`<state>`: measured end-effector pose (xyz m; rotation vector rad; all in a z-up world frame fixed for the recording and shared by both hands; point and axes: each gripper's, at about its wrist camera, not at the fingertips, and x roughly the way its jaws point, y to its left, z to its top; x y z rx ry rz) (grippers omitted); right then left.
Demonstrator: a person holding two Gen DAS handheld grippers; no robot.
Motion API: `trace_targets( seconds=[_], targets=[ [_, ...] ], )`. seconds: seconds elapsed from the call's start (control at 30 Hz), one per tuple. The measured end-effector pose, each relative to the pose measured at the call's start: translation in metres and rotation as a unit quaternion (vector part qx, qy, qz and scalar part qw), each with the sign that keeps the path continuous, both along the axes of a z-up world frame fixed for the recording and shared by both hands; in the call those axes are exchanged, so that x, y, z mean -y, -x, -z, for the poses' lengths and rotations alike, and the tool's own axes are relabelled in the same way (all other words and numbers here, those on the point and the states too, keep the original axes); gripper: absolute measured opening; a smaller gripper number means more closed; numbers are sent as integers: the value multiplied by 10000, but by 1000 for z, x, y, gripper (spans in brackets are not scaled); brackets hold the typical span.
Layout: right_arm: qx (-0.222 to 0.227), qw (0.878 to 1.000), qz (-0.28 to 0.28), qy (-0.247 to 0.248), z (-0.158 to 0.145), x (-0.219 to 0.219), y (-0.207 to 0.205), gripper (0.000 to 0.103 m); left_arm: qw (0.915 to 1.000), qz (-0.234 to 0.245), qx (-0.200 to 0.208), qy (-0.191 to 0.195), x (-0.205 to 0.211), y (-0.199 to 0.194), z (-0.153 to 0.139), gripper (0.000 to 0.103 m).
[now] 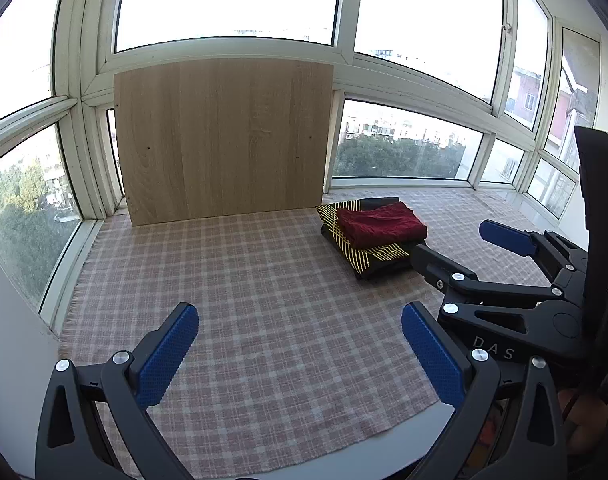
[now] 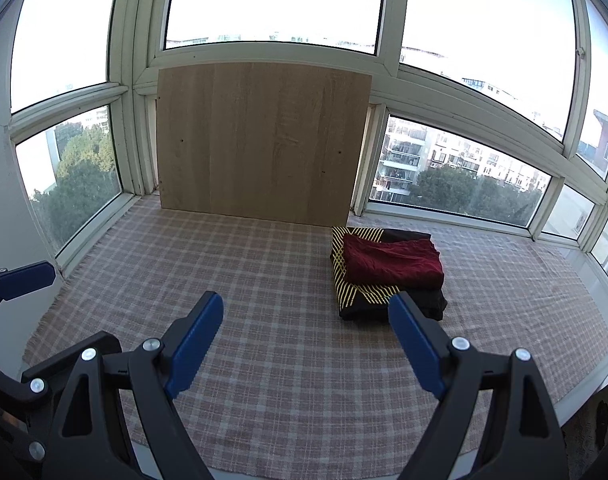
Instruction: Fold clothes
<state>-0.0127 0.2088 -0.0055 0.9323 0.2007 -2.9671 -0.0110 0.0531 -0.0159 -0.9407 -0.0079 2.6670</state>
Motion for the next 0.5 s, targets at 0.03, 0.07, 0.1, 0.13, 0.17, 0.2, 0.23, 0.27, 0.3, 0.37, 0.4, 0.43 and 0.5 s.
trace_targets(
  seconds=[0.03, 0.07, 0.1, 0.13, 0.17, 0.2, 0.23, 0.27, 0.3, 0.37, 0.4, 0.43, 0.5],
  targets=[
    [-11, 10000, 50, -6, -1, -2, -1, 85, 10000, 33, -16, 15, -2, 0, -1, 103],
    [-22, 9999, 101, -13, -1, -4, -2, 85, 10000, 74, -25, 18, -5, 0, -1, 102],
    [-29, 9999, 151, -18, -2, -6, -3, 85, 9999, 116, -28, 13, -7, 0, -2, 103],
    [-36, 9998, 202, -23, -2, -8, -4, 85, 9999, 159, -31, 7, -9, 1, -2, 103],
    [-38, 9996, 268, -26, -2, -11, -5, 85, 9998, 210, -34, 4, -12, 1, -2, 103],
    [-38, 9994, 337, -23, -3, -14, -6, 85, 9996, 271, -34, 4, -15, 2, -3, 102],
    [-34, 9992, 400, -10, -3, -17, -7, 85, 9994, 332, -33, 4, -18, 3, -3, 103],
    [-31, 9989, 460, 8, -2, -20, -8, 85, 9992, 403, -39, 11, -21, 3, -3, 103],
    [-32, 9986, 528, 21, -2, -24, -9, 85, 9989, 475, -44, 20, -24, 3, -3, 103],
    [-36, 9977, 672, 18, -2, -29, -11, 85, 9981, 611, -44, 38, -31, 4, -3, 103],
    [-40, 9972, 742, 15, -2, -32, -12, 85, 9977, 670, -41, 36, -34, 5, -3, 103],
    [-40, 9968, 801, 19, -2, -35, -13, 85, 9973, 728, -39, 33, -37, 6, -3, 102],
    [-38, 9959, 902, 39, -2, -40, -15, 85, 9965, 829, -30, 24, -42, 7, -4, 102]
  ],
)
